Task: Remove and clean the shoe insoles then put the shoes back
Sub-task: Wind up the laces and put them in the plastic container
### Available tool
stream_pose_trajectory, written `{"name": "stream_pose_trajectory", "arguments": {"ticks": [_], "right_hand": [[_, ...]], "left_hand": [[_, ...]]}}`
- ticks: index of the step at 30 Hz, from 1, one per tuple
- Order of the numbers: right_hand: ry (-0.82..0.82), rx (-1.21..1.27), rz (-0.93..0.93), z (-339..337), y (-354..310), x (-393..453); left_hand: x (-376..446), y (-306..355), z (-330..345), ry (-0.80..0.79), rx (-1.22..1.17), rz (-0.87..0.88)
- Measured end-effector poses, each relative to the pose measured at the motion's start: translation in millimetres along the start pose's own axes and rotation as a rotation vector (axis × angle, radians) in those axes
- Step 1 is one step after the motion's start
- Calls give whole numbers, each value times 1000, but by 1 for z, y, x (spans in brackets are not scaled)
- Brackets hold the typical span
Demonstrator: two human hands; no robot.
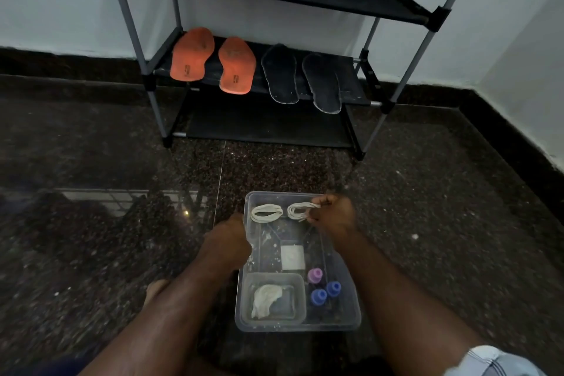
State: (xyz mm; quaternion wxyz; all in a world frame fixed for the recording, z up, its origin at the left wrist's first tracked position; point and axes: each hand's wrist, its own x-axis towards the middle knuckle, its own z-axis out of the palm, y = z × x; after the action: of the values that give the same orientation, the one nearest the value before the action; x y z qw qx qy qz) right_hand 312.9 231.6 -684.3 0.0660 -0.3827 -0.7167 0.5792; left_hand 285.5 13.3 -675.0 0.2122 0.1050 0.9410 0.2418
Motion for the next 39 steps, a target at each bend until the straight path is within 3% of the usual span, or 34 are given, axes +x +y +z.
{"name": "stream_pose_trajectory", "arguments": {"ticks": [6,12,17,25,39], "right_hand": [[48,-544,-121,1,6,5],[78,-798,-288,-11,-1,4],[110,-872,-407,-21,-7,3],[-106,-1037,-486,-5,10,-4],[-206,-1153,-666,1,12,-14]], "left_hand": [[3,-1,2,-8,13,-3],[1,-1,2,-11,5,2],[1,-1,1,-14,9,3],[3,1,2,-18,28,-1],[2,-1,1,-58,37,-17]]}}
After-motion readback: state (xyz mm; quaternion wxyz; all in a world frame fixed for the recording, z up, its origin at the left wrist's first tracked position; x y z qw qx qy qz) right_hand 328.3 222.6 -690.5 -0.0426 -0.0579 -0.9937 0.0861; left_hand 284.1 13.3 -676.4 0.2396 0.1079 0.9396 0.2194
